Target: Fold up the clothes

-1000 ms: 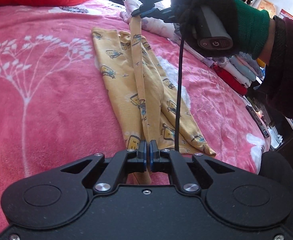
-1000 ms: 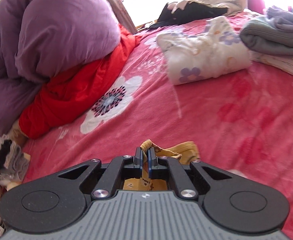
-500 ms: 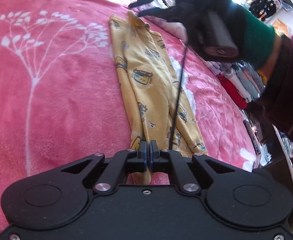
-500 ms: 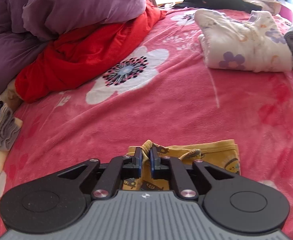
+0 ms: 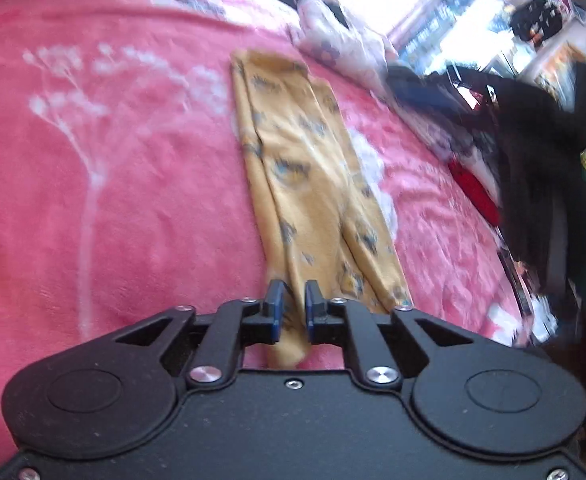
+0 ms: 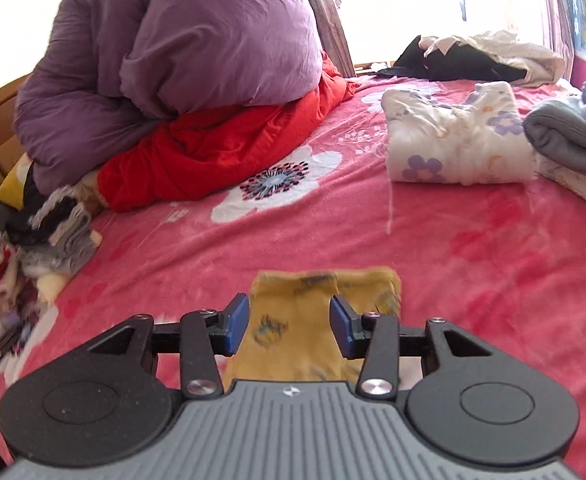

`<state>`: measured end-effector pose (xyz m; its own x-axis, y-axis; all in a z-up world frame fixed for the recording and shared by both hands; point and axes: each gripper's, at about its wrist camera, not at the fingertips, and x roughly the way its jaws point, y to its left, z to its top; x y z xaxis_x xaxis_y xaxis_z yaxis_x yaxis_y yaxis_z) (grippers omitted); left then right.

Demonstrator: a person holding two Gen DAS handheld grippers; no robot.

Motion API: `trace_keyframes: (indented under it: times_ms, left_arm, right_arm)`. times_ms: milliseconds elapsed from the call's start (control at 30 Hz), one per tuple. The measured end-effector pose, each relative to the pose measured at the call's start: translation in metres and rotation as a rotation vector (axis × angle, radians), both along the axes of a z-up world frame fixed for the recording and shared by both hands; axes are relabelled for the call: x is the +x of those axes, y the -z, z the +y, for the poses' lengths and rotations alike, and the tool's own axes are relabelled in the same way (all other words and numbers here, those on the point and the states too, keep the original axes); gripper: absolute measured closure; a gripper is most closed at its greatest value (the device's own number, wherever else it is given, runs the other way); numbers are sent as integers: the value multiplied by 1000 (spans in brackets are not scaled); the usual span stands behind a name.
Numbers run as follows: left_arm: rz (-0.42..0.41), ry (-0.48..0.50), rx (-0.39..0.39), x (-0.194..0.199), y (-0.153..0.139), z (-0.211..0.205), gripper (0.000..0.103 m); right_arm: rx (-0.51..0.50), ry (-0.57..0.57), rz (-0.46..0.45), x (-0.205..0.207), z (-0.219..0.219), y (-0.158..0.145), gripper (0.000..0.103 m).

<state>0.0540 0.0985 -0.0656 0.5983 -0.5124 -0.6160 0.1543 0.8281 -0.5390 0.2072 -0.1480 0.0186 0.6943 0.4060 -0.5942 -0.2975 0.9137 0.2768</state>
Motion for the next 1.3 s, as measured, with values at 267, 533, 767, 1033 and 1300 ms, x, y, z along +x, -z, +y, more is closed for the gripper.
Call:
trace_keyframes:
  times_ms: [267,533,767,1033,1300]
  left_arm:
    - [-62,-174,-17,14,-14,25,86]
    - [-151,-101,65,90,-25,0,83]
    - [-181,-61,130,178,-7,-13,83]
    - [-211,28,151,227,5,-17,82]
    - [-192,42,117,240,12,-18,83]
  right_arm:
    - [-40,-91,-163,-115,-5,40,64]
    - [-166,-251,-234,-168,41,74,65]
    - [-268,-318,-312,-173,67,80,65]
    - [-276,-340,-263,-162,75,91,65]
    - [-269,-355,-241,-165,79,97,65]
